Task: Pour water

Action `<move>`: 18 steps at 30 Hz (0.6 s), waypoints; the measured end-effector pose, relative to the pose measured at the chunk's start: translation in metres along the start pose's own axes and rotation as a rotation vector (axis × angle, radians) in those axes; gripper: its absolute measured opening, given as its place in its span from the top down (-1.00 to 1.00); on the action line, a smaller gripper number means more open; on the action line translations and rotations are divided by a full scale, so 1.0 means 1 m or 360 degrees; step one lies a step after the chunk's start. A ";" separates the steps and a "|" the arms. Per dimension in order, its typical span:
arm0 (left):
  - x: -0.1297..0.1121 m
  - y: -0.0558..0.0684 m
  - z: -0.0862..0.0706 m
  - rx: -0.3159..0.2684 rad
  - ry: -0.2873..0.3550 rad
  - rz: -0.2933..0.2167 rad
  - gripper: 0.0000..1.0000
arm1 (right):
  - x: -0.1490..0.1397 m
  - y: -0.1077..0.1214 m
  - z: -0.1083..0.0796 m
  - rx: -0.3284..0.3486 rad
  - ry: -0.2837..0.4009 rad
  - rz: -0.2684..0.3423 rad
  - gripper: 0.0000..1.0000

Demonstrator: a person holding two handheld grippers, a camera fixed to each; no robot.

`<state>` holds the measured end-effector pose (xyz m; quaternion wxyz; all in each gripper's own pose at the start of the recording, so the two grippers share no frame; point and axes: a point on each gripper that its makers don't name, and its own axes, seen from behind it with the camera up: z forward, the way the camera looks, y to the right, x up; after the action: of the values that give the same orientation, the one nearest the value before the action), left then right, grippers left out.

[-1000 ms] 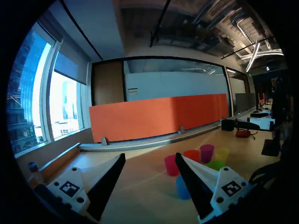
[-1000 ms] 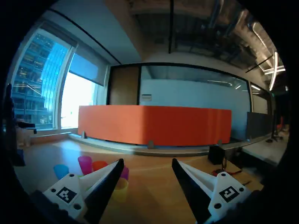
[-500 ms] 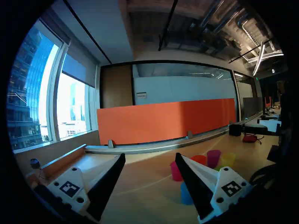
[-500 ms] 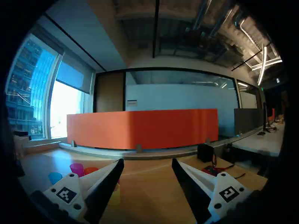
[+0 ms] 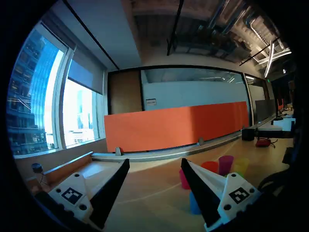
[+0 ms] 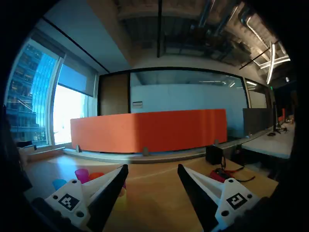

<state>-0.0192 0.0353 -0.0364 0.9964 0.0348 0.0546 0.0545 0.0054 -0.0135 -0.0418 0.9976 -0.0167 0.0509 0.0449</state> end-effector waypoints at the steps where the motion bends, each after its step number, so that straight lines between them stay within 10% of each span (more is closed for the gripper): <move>1: -0.002 -0.001 0.000 0.0006 0.0001 0.0004 -0.98 | 0.001 -0.001 0.000 0.0002 0.0000 0.0005 -0.98; 18: -0.047 -0.018 0.003 0.0048 -0.0026 0.0002 -0.98 | -0.005 -0.019 -0.001 0.0024 -0.0037 0.0000 -0.98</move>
<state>-0.0634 0.0117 -0.0301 0.9961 0.0501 0.0474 0.0542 0.0020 -0.0330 -0.0412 0.9982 -0.0086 0.0398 0.0446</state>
